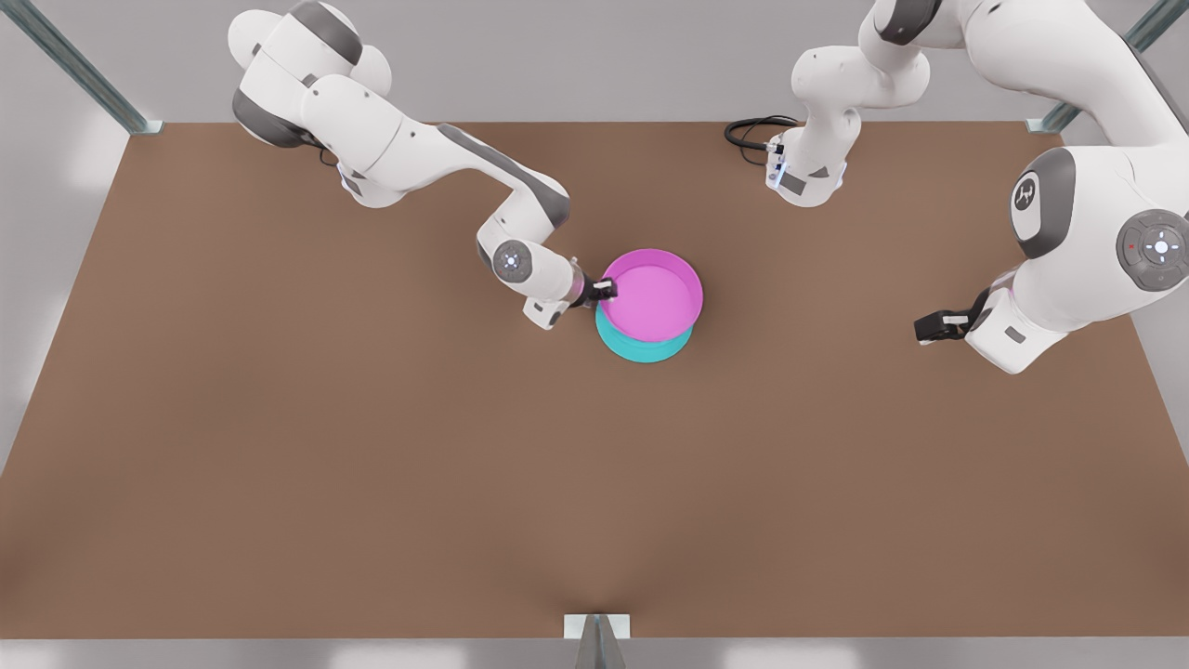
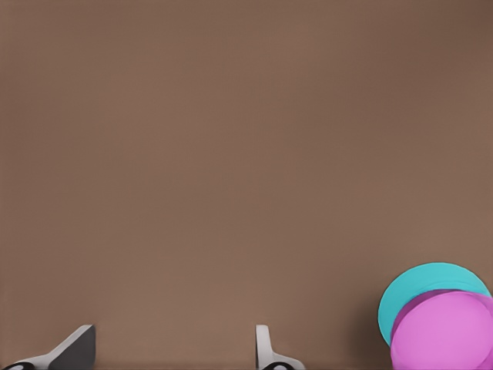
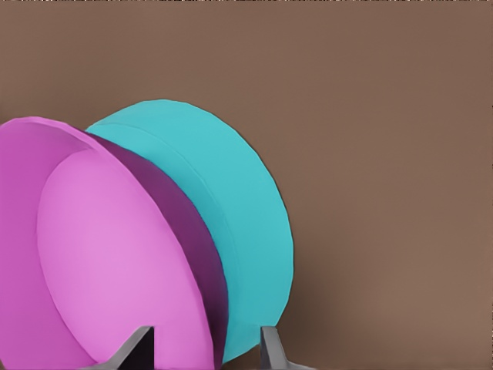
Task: Flip the blue plate over with the left arm, and stack the pink plate on top of the blue plate with the right arm
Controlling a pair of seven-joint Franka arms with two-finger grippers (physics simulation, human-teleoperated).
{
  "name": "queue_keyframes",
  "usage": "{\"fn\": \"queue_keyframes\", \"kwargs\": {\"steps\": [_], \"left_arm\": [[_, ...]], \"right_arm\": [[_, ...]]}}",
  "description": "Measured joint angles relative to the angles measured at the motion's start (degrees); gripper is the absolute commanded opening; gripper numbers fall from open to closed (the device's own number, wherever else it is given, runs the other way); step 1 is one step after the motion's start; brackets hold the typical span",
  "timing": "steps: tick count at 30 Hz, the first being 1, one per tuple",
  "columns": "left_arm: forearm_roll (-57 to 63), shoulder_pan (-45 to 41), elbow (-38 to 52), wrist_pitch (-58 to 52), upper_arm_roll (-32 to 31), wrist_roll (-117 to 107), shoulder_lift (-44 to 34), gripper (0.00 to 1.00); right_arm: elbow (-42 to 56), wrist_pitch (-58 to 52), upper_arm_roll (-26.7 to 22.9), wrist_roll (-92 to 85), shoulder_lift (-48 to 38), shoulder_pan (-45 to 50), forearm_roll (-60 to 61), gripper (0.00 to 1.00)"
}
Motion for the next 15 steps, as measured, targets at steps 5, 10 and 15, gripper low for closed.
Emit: {"fn": "queue_keyframes", "kwargs": {"steps": [5, 10, 15], "left_arm": [[0.02, 0.0, 0.08, -0.15, 0.0, 0.0, -0.09, 1.0], [-0.02, 0.0, 0.18, -0.24, 0.0, 0.0, -0.18, 1.0], [-0.05, 0.0, 0.23, -0.16, 0.0, 0.0, -0.17, 1.0]], "right_arm": [[20.42, -43.04, 0.25, -0.01, -16.55, -11.98, -0.93, 1.0], [30.73, -65.38, -41.59, -29.06, -27.47, -7.18, -8.87, 1.0], [33.4, -67.6, -41.39, -29.76, -27.11, -6.5, -9.66, 1.0]]}}
